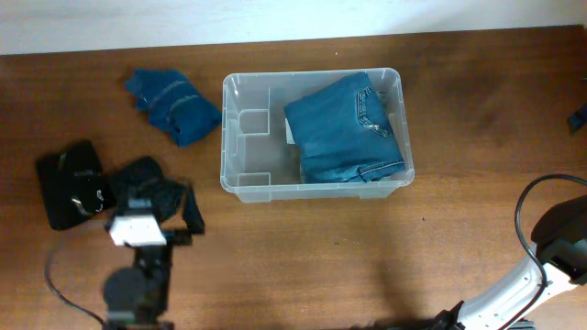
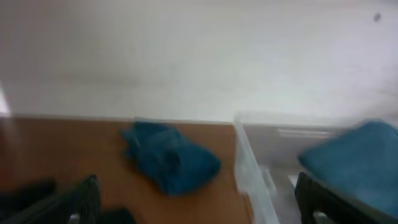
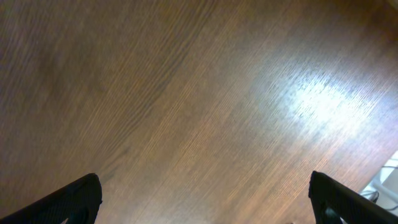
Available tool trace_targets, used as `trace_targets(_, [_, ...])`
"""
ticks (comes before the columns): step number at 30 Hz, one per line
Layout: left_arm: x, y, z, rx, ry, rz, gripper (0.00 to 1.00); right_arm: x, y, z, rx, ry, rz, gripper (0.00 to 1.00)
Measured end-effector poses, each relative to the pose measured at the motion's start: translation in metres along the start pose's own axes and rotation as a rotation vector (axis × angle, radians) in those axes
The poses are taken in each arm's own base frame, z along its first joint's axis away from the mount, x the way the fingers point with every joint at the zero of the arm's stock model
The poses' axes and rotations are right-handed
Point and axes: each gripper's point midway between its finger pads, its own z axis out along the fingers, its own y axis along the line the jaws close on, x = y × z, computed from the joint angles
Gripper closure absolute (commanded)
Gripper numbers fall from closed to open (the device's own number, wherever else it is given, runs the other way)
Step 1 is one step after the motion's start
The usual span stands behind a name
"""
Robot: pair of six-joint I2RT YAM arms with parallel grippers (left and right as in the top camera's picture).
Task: Pack container
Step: 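Reach the left gripper to the teal folded shirt and grasp it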
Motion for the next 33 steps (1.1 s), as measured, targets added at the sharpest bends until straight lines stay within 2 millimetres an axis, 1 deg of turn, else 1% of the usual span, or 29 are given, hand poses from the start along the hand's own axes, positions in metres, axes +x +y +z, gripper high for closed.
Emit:
trace_targets(2, [-0.036,0.001,0.022,0.007,0.009,0.024,0.01,0.0,0.0,0.0,-0.001,-0.001,0.001,0.01])
trace_targets(3, [-0.05,0.002,0.034,0.018,0.029,0.032,0.01,0.0,0.0,0.0,-0.001,-0.001,0.001,0.01])
trace_targets(4, [-0.059,0.002,0.047,0.031,0.059,0.036,0.01,0.0,0.0,0.0,0.0,-0.002,0.002,0.01])
trace_targets(5, [-0.075,0.002,0.068,0.055,0.099,0.038,0.01,0.0,0.0,0.0,-0.001,-0.001,0.001,0.02])
trace_targets(6, [-0.079,0.003,0.087,0.081,0.172,0.028,0.01,0.0,0.0,0.0,-0.001,-0.001,0.001,0.01])
trace_targets(7, [-0.088,0.004,0.106,0.112,0.206,0.02,0.01,0.0,0.0,0.0,0.0,0.0,0.0,0.01])
trace_targets(9, [-0.087,0.005,0.14,0.17,0.311,-0.011,0.0,0.0,0.0,0.0,0.0,0.0,0.001,0.01])
trace_targets(11, [-0.081,0.005,0.174,0.229,0.394,-0.046,0.0,0.0,0.0,0.0,0.0,-0.001,0.001,0.01])
trace_targets(13, [-0.072,0.003,0.201,0.282,0.459,-0.08,0.01,0.0,0.0,0.0,0.0,-0.001,0.001,0.01])
trace_targets(14, [-0.066,0.002,0.209,0.3,0.482,-0.093,0.0,0.0,0.0,0.0,0.0,-0.001,0.001,0.01])
trace_targets(17, [-0.038,-0.003,0.226,0.349,0.566,-0.137,0.01,0.0,0.0,0.0,0.0,-0.001,0.001,0.01])
trace_targets(18, [-0.032,-0.003,0.229,0.359,0.579,-0.146,0.01,0.0,0.0,0.0,0.0,-0.001,0.001,0.02])
trace_targets(19, [-0.021,-0.004,0.232,0.366,0.604,-0.158,0.01,0.0,0.0,0.0,0.0,-0.001,0.002,0.01])
trace_targets(24, [0.026,0.0,0.235,0.351,0.73,-0.203,0.01,0.0,0.0,0.0,0.0,-0.001,0.001,0.02])
trace_targets(30, [0.083,0.024,0.234,0.173,0.896,-0.242,0.01,0.0,0.0,0.0,0.0,-0.001,0.001,0.01])
trace_targets(33, [0.113,0.028,0.235,0.102,0.967,-0.275,0.0,0.0,0.0,0.0,0.0,-0.001,0.001,0.01])
